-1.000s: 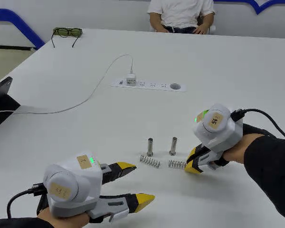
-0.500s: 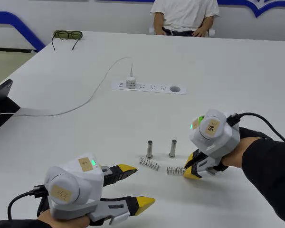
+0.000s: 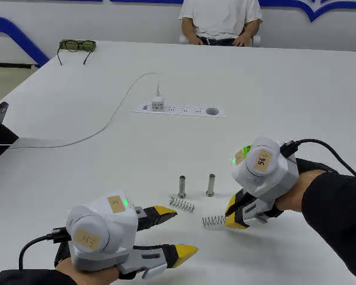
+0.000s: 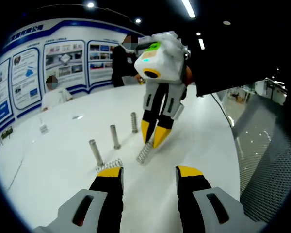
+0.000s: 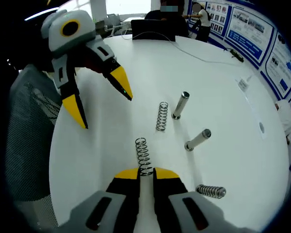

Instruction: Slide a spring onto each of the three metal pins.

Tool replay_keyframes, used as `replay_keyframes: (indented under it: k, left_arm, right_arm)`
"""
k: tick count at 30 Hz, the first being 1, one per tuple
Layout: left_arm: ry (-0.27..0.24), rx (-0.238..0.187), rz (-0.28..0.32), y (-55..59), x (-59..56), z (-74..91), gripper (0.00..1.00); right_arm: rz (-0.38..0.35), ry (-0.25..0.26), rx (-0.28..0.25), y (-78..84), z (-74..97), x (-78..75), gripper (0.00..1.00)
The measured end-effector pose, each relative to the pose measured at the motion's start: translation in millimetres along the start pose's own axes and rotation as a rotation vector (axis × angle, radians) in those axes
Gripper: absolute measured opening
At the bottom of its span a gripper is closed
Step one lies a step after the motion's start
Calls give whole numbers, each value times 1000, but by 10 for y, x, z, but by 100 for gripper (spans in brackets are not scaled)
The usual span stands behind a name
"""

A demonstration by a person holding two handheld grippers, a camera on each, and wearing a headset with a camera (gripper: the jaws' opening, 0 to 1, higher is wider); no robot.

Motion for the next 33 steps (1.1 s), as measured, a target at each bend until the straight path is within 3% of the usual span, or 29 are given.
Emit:
replay_keyframes:
  k: [20,33]
  left_arm:
    - [44,10,-40,-27,-71,-70,35]
    - [63,14,-83,-45,-113,-90,18]
  right_arm:
    - [72,-89,-60,-259,199,266,11]
    - [101,-106,-58,-306,224,323,11]
Point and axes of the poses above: the centre of the closed fingertips' face, and the gripper's own axes: z roughly backward along the fingers, x roughly to its left, y roughly out of its underside, the point moved 8 cm from there along z, roughly backward along the fingers, and after that the axes turned 9 degrees about y, right-handed, at the moved point
